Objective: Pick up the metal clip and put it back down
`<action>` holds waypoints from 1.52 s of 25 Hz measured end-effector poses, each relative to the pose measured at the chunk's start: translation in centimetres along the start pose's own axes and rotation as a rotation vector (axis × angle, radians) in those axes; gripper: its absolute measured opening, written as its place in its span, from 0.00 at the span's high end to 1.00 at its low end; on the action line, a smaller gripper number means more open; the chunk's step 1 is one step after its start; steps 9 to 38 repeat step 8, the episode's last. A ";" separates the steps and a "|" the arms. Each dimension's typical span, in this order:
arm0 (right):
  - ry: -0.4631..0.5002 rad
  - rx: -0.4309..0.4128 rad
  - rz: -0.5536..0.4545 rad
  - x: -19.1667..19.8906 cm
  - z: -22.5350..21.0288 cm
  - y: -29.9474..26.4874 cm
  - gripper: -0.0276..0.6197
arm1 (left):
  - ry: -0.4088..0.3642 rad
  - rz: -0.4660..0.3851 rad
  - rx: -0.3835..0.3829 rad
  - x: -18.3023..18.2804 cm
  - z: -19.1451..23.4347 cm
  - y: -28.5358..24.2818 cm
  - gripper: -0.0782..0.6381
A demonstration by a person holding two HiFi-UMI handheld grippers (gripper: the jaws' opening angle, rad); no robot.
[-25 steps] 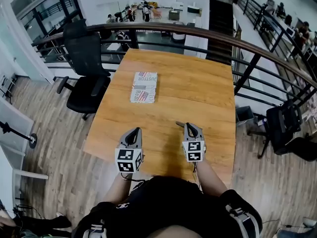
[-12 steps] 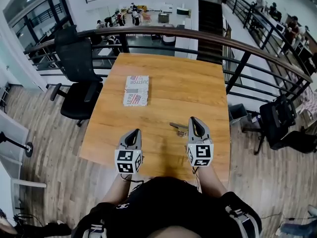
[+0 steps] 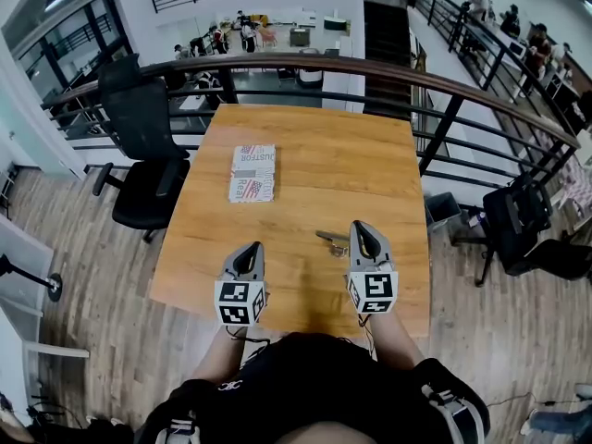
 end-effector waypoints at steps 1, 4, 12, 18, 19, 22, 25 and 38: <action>-0.001 0.000 -0.001 0.0 0.1 0.0 0.94 | 0.000 -0.001 0.001 0.0 0.0 0.0 0.87; -0.007 -0.001 0.002 0.0 0.3 0.0 0.94 | -0.001 -0.003 0.003 -0.1 0.3 0.1 0.87; -0.015 0.001 0.003 0.3 0.8 0.0 0.94 | 0.000 -0.004 0.004 0.1 0.7 0.1 0.87; -0.015 0.001 0.003 0.3 0.8 0.0 0.94 | 0.000 -0.004 0.004 0.1 0.7 0.1 0.87; -0.015 0.001 0.003 0.3 0.8 0.0 0.94 | 0.000 -0.004 0.004 0.1 0.7 0.1 0.87; -0.015 0.001 0.003 0.3 0.8 0.0 0.94 | 0.000 -0.004 0.004 0.1 0.7 0.1 0.87; -0.015 0.001 0.003 0.3 0.8 0.0 0.94 | 0.000 -0.004 0.004 0.1 0.7 0.1 0.87; -0.015 0.001 0.003 0.3 0.8 0.0 0.94 | 0.000 -0.004 0.004 0.1 0.7 0.1 0.87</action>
Point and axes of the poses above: the fingertips, and each gripper's own axes: y backward along the fingers, z to its left, x out of its underside, the point moved 1 cm from there along y, backward along the fingers, and after that the axes turned 6 degrees about -z, right-handed, at the moved point
